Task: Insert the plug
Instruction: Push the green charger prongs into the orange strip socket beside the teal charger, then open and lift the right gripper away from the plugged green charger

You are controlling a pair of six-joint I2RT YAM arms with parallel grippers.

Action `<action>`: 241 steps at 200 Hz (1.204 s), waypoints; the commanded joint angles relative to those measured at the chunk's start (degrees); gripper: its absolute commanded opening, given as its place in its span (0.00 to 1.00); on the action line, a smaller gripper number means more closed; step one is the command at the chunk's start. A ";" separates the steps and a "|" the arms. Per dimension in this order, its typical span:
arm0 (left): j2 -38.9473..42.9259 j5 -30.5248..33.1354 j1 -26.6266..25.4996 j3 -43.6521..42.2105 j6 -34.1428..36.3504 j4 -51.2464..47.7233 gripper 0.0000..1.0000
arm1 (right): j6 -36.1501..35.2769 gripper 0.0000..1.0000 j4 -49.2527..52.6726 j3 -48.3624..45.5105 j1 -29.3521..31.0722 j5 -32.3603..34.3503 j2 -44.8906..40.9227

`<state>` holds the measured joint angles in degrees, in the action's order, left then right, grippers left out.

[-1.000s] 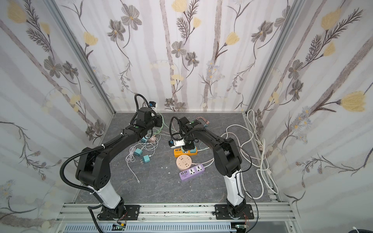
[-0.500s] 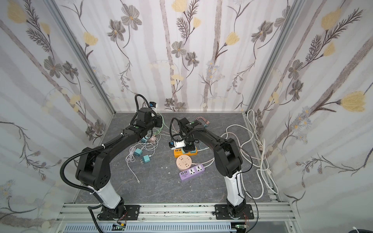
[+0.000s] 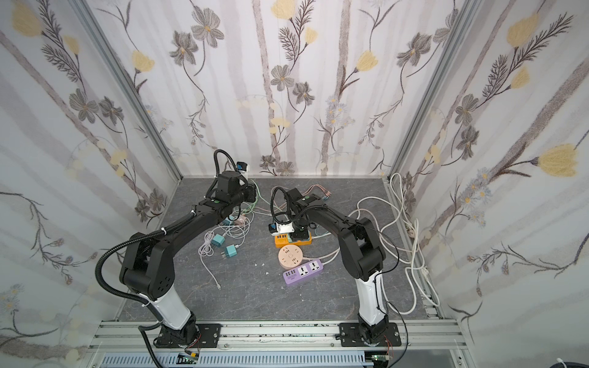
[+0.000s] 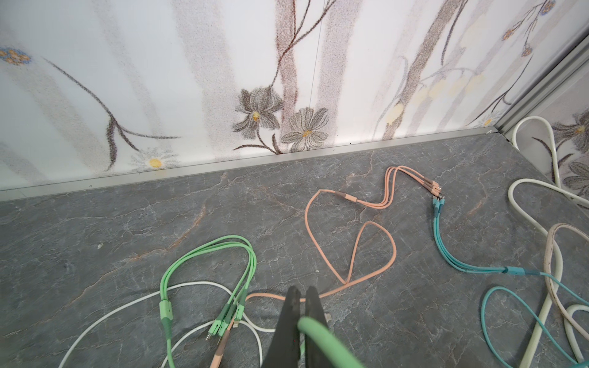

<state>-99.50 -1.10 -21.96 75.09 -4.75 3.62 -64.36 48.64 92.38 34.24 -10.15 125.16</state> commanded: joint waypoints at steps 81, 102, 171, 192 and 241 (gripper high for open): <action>0.00 0.09 0.04 0.53 1.24 -0.32 0.00 | -0.88 0.44 -5.87 -5.43 0.22 -0.65 -2.20; 0.07 0.83 0.07 1.41 2.20 -1.49 0.00 | 1.78 0.90 -7.20 -5.02 0.07 -2.26 -6.57; 5.84 -7.61 -0.88 3.31 8.64 2.05 0.00 | 5.39 0.99 -5.26 -9.53 -3.16 -15.19 -22.18; 7.34 -11.27 -1.81 2.93 12.94 4.35 0.00 | 8.81 0.99 -5.95 -10.53 -5.98 -22.78 -26.34; 8.04 -16.20 -3.79 0.51 18.09 9.84 0.00 | 22.67 0.99 -26.35 -21.97 -13.09 -30.59 -35.98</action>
<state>-91.59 -13.28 -25.39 76.05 9.72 8.99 -52.14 39.38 76.27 22.57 -36.82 92.62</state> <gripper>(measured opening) 0.049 0.993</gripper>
